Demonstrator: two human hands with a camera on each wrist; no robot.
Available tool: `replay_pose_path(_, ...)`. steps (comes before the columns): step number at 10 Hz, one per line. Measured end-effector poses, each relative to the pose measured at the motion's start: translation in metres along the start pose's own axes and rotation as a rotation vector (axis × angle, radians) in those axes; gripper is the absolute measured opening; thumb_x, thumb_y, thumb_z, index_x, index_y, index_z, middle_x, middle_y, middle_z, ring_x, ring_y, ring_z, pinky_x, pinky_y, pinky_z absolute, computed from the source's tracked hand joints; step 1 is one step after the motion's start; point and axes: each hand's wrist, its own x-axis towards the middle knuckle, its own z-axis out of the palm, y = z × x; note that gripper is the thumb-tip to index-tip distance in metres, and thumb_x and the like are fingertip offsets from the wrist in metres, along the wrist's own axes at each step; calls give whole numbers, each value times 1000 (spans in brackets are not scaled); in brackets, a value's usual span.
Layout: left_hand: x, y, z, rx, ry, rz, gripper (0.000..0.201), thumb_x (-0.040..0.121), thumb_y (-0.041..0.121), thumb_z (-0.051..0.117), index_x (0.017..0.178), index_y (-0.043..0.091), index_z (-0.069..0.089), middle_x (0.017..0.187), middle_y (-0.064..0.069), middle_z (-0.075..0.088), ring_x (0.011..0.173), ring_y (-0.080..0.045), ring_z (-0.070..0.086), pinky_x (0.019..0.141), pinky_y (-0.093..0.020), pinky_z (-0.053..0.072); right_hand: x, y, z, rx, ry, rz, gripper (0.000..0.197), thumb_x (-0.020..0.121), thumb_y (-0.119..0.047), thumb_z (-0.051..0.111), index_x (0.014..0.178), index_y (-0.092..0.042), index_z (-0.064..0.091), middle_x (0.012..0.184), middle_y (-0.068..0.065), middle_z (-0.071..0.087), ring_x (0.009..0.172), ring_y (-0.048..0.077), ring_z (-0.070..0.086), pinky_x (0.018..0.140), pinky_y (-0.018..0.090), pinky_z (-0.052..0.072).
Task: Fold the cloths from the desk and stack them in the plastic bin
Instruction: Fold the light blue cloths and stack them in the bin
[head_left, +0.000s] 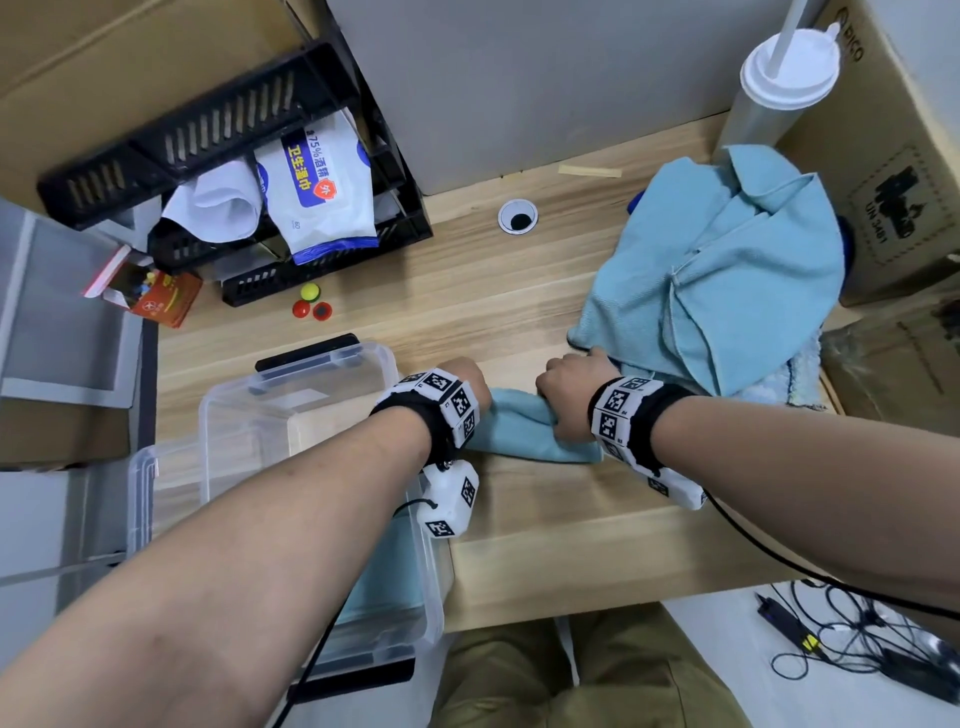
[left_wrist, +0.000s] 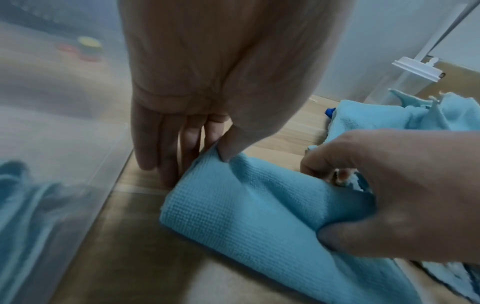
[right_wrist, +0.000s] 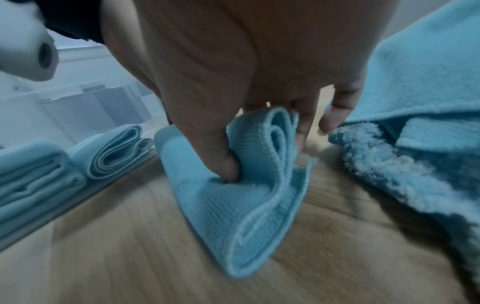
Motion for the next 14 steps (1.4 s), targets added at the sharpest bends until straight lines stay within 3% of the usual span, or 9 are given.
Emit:
replay_pose_path(2, 5, -5, 2, -58, -29, -27, 35, 98, 12, 46, 126, -3, 59, 83, -7, 49, 89, -22, 44, 77, -29, 37, -10, -1, 3, 299, -112, 125, 33, 74, -23, 65, 99, -13, 45, 91, 6, 63, 76, 24, 60, 69, 35, 54)
replay_pose_path(4, -12, -11, -11, -266, 32, 18, 36, 99, 12, 44, 127, -7, 57, 125, -21, 60, 91, -23, 44, 78, -29, 36, -20, 17, -28, 633, -245, 164, 36, 72, -28, 72, 103, -14, 63, 103, 4, 66, 94, 22, 63, 84, 35, 56)
replay_pose_path(5, -33, -22, -42, -459, 86, 35, 38, 97, 19, 50, 124, -6, 58, 123, -21, 62, 88, -26, 50, 75, -31, 43, -27, 21, -62, 786, -193, 193, 43, 75, -26, 74, 113, -15, 59, 111, 4, 64, 101, 25, 63, 90, 38, 54)
replay_pose_path(6, -53, -46, -77, -686, 110, 39, 39, 85, 29, 66, 103, -5, 60, 88, -12, 62, 69, -26, 62, 47, -24, 51, -31, 7, -102, 1055, -124, 172, 20, 82, -11, 65, 101, -10, 59, 97, 12, 64, 81, 28, 64, 67, 32, 54)
replay_pose_path(7, -78, -80, -109, -728, 186, 44, 35, 76, 31, 73, 88, 2, 58, 83, -13, 60, 66, -28, 61, 52, -28, 50, -29, -20, -141, 1183, -60, 132, 12, 84, 0, 54, 86, -12, 54, 83, 13, 57, 66, 26, 56, 52, 24, 44)
replay_pose_path(8, -106, -132, -126, -687, 350, 22, 30, 81, 21, 71, 66, 14, 46, 70, -5, 45, 59, -19, 42, 51, -25, 34, -19, -63, -171, 1085, 60, 11, 23, 81, -2, 61, 96, -17, 53, 90, 9, 59, 76, 25, 57, 55, 26, 45)
replay_pose_path(9, -126, -183, -123, -703, 453, -54, 30, 77, 21, 75, 97, 4, 60, 84, -7, 53, 76, -22, 57, 53, -25, 41, -13, -108, -188, 842, 95, -133, 35, 81, -6, 67, 104, -19, 45, 96, 3, 57, 78, 18, 53, 57, 24, 41)
replay_pose_path(10, -131, -216, -100, -582, 441, -128, 77, 73, 19, 80, 131, -12, 40, 94, -11, 52, 78, -22, 52, 49, -20, 46, -10, -146, -185, 606, 92, -198, 33, 82, -6, 66, 100, -18, 41, 79, -5, 47, 66, 12, 43, 50, 21, 32)
replay_pose_path(14, -84, -227, 11, -255, 206, -78, 56, 84, 6, 63, 127, 7, 25, 97, -17, 60, 84, -28, 60, 76, -41, 53, 24, -219, -101, 79, -123, -219, 26, 79, -9, 64, 99, -14, 48, 98, 8, 58, 93, 31, 59, 74, 34, 48)
